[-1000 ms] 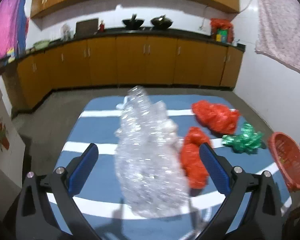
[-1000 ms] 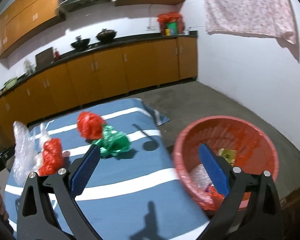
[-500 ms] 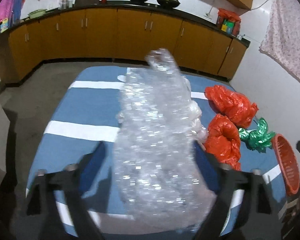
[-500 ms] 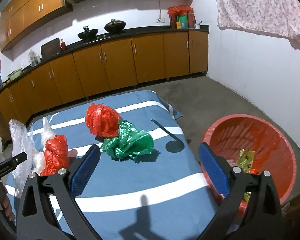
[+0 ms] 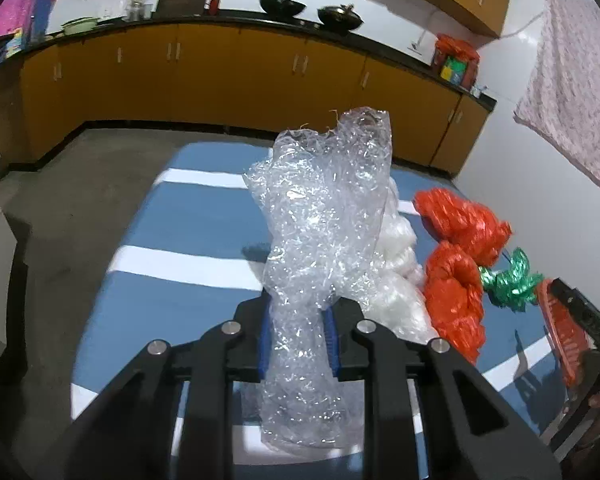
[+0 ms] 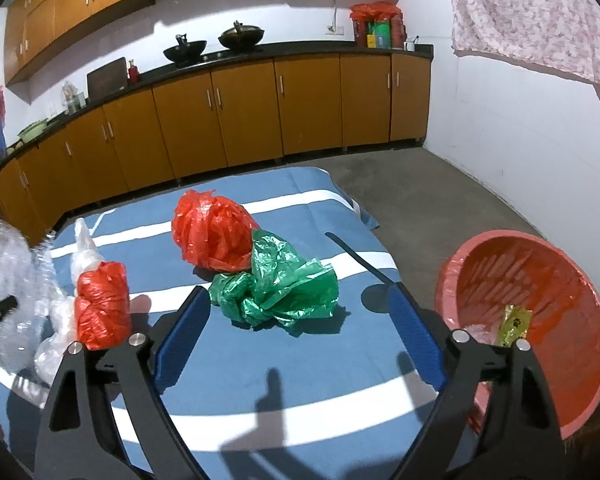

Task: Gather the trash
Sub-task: 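Grasp the bubble wrap with the left tool while the right tool grasps a green bag, then carry the bubble wrap and green bag over the basket and open both tools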

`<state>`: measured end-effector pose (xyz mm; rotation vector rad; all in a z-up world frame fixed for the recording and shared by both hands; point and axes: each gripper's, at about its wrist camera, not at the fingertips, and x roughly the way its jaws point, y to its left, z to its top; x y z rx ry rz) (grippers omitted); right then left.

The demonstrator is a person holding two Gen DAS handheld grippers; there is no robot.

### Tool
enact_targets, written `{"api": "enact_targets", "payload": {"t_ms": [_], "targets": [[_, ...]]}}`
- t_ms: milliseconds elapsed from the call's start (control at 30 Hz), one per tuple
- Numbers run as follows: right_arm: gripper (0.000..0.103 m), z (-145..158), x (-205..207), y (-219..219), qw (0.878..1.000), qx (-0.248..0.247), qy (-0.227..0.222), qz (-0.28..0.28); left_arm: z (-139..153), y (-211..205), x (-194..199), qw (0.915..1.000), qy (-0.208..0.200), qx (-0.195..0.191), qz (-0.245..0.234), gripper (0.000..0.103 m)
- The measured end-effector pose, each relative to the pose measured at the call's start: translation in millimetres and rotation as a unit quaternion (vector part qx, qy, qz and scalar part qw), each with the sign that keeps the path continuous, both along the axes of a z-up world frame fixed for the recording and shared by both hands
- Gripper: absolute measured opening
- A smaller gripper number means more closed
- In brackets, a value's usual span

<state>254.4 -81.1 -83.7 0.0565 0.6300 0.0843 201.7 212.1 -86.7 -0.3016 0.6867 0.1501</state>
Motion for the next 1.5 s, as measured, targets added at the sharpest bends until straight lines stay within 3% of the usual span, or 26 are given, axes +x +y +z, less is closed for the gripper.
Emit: {"api": "enact_targets", "payload": {"t_ms": [367,400,467,567,667,767,967,1500], "targets": [[0.087,-13,46,14,0.999,-0.034,0.021,0.008,0,15,0,0.9996,0.0,0.012,0.027,0.022],[0.083,-14,49,15,0.999,-0.033,0.027,0.013,-1,16,0,0.9995,0.0,0.013,0.027,0.022],[0.06,-21,54,18,0.997,-0.039,0.051,0.034,-2,18,0,0.9995,0.0,0.014,0.03,0.022],[0.038,-26,49,22,0.995,-0.054,0.06,0.055,-2,20,-1,0.9994,-0.001,0.009,0.034,0.022],[0.021,-26,38,22,0.995,-0.054,0.056,0.065,-3,20,-2,0.9993,-0.002,0.008,0.035,0.022],[0.013,-24,29,22,0.995,-0.051,0.055,0.073,-2,19,-3,0.9994,-0.003,0.006,0.035,0.022],[0.007,-19,12,16,0.995,-0.038,0.051,0.078,3,19,-10,0.9993,-0.009,0.005,0.035,0.022],[0.005,17,-32,-14,0.998,-0.014,0.012,0.067,36,-2,-37,0.9992,-0.039,0.008,0.007,0.021]]}}
